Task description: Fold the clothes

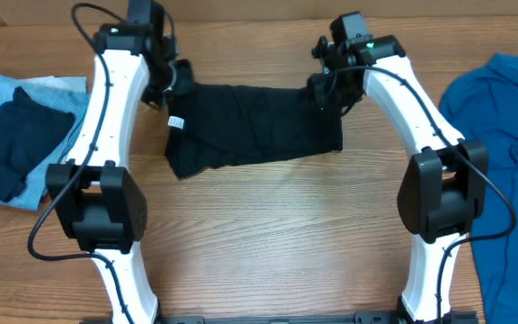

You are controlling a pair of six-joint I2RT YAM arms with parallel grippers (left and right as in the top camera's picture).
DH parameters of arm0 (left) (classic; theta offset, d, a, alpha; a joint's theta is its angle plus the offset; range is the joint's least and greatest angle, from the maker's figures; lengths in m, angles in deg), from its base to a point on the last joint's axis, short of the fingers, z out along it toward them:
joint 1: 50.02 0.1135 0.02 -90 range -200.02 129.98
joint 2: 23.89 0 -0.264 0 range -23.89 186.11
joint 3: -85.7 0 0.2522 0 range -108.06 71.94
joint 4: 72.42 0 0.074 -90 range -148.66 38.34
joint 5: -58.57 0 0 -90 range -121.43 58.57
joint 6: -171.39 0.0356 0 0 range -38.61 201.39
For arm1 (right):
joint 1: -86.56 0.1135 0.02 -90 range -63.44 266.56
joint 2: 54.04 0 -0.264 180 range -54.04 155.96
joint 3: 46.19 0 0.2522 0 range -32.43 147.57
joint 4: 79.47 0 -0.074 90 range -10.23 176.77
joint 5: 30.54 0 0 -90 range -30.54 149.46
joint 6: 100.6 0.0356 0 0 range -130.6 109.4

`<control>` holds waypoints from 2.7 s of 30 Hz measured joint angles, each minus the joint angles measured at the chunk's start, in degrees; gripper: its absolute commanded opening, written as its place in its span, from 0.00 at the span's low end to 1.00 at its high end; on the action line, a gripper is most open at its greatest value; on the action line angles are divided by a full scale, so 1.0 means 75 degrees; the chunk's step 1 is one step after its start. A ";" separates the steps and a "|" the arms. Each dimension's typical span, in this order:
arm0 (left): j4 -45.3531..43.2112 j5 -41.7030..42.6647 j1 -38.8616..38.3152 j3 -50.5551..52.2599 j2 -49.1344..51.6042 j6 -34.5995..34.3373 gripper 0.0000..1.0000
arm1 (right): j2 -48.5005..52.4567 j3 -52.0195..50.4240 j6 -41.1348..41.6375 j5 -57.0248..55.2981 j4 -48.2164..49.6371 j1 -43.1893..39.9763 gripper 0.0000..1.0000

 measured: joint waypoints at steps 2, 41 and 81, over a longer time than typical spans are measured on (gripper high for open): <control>-0.0405 0.0326 -0.0586 0.0000 0.0000 0.0058 0.04 | 0.0003 0.0000 0.0055 -0.0006 -0.0085 -0.0297 0.50; -0.0038 -0.1157 -0.2981 -0.1670 0.2212 -0.0399 0.17 | -0.0140 -0.3255 -0.0160 0.1708 0.3098 -0.1037 0.04; 0.2098 -0.1361 -0.0090 -0.3806 0.2212 -0.0370 0.38 | -0.0114 0.0122 -0.1349 -0.0405 0.0737 0.1591 0.04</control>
